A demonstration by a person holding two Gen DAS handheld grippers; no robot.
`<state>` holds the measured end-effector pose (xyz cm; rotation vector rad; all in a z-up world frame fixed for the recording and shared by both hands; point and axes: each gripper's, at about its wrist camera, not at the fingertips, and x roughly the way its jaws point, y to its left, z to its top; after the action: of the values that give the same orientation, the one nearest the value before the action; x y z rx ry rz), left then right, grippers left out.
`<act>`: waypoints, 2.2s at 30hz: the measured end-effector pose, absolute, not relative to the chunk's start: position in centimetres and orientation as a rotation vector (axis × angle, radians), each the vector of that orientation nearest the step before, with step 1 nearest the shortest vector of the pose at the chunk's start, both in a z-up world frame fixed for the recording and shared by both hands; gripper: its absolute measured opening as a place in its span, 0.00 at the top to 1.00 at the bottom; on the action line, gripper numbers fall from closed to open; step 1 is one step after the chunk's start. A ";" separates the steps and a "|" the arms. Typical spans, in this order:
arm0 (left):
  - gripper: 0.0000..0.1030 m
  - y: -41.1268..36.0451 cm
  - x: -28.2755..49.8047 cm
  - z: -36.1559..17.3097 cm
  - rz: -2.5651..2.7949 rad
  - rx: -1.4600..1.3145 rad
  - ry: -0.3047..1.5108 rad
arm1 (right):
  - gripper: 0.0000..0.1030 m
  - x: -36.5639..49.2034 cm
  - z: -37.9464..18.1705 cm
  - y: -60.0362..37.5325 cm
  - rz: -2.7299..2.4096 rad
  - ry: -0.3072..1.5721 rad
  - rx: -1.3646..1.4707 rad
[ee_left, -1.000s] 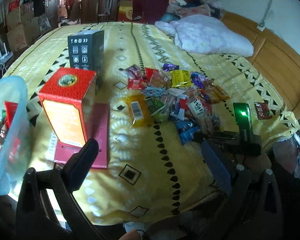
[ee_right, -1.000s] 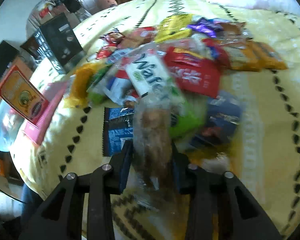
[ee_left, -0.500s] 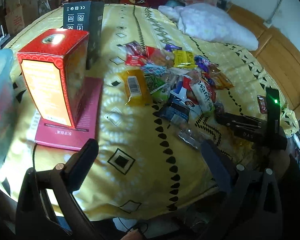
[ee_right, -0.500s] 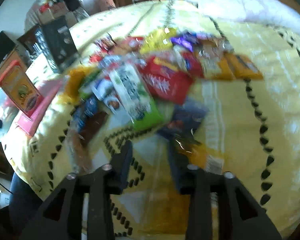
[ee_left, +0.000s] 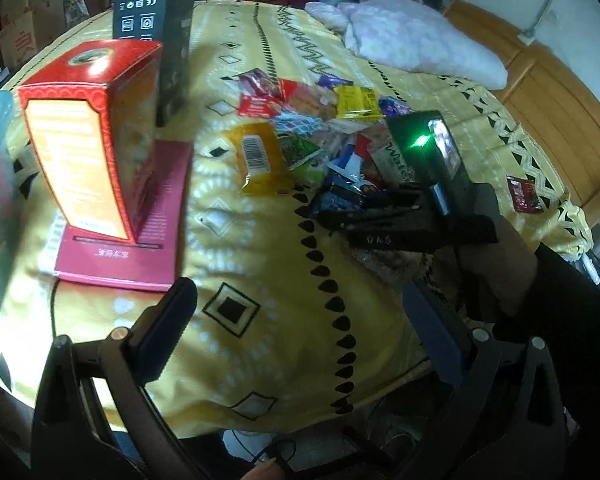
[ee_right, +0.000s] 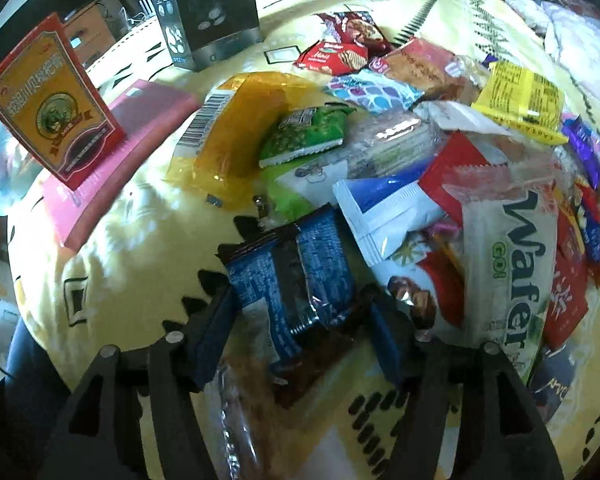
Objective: Organize snacks
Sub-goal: 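Grasp the dark blue snack bag with the right tool, then grasp the yellow barcode snack bag with the left tool, then carry the dark blue bag and the yellow barcode bag over the glass bowl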
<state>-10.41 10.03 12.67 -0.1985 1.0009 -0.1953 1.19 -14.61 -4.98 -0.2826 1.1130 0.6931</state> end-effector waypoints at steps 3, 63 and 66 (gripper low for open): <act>0.00 10.0 -9.8 12.4 -0.190 -0.204 0.993 | 0.49 1.0 -2.7 -16.0 0.714 1.063 -0.169; 0.58 32.2 -11.3 31.7 0.328 -0.184 0.471 | 0.48 -4.2 25.5 -7.0 0.875 0.566 -0.046; 0.58 35.3 -12.3 32.6 0.392 -0.193 0.454 | 0.48 -4.8 27.6 -2.2 0.956 0.562 -0.065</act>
<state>-12.26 35.35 32.62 -0.1931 0.4539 0.3922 -4.81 -2.23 27.59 -0.0654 0.5621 0.9562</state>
